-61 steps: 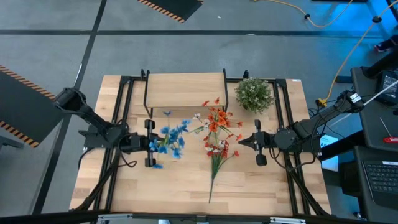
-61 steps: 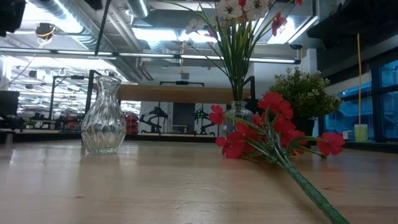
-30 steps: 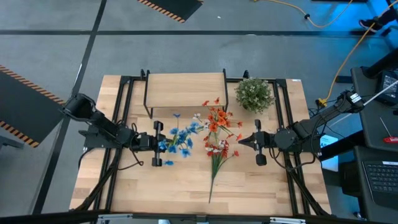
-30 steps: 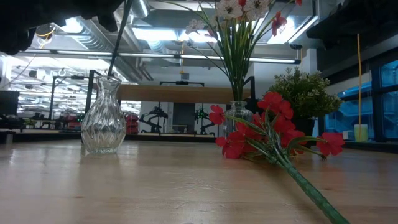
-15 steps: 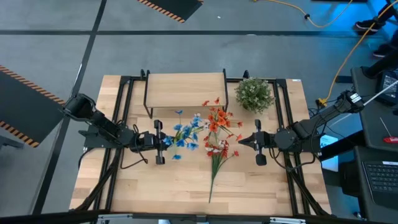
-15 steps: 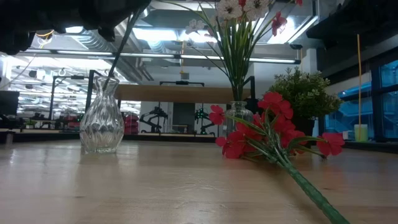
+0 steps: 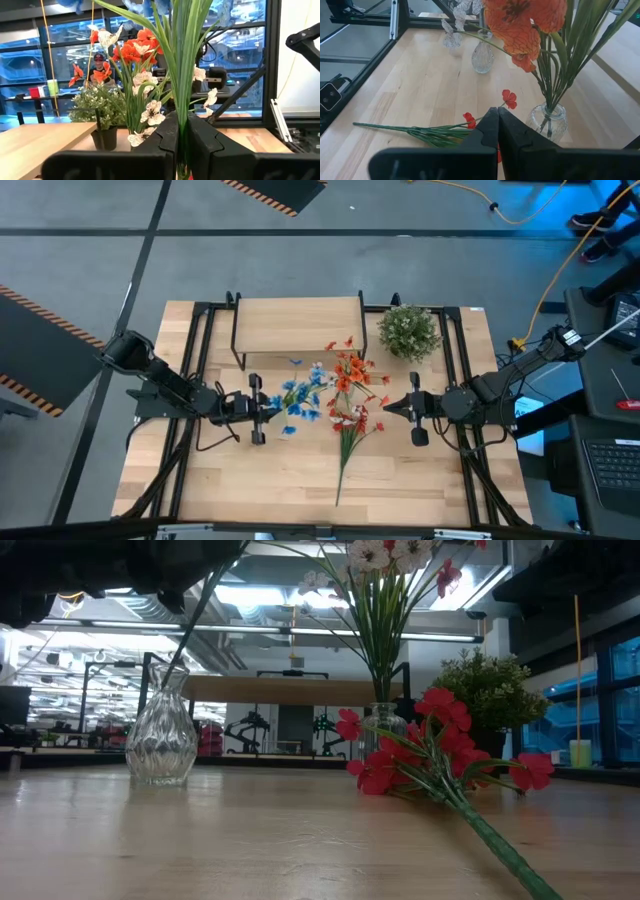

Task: Pick and place flowers into a vace then onto a shelf
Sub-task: Put the blue flowers into the left transparent vase

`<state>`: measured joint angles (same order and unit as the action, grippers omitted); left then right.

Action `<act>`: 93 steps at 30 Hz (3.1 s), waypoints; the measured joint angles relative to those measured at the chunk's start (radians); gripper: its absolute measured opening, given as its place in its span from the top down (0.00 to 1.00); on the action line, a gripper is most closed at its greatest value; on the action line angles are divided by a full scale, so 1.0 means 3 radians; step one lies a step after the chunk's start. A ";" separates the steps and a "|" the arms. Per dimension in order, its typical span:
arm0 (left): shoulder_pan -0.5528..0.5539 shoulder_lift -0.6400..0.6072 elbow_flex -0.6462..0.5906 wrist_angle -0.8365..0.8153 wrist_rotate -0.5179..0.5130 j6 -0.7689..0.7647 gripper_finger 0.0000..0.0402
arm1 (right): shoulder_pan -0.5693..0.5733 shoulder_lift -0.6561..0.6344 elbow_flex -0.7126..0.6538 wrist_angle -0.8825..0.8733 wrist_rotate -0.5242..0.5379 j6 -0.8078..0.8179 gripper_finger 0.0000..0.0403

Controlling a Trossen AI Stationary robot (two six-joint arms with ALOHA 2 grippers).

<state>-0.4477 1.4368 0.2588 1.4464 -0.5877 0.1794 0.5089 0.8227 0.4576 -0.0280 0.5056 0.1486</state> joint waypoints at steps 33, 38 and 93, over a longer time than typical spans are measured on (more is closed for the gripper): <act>-0.0004 0.0000 0.0000 0.0302 -0.0160 0.0251 0.81 | 0.0000 0.0000 0.0000 0.0005 -0.0003 0.0015 0.99; -0.0008 0.0000 0.0000 0.0380 -0.0160 0.0346 0.82 | 0.0000 0.0000 0.0000 0.0005 -0.0003 0.0015 0.99; -0.0759 -0.0003 0.0000 0.0038 -0.1564 0.0493 0.97 | 0.0000 -0.0001 0.0000 0.0005 -0.0003 0.0027 0.99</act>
<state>-0.6754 1.4361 0.2588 1.4578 -1.0570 0.3271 0.5089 0.8223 0.4576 -0.0265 0.5049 0.1566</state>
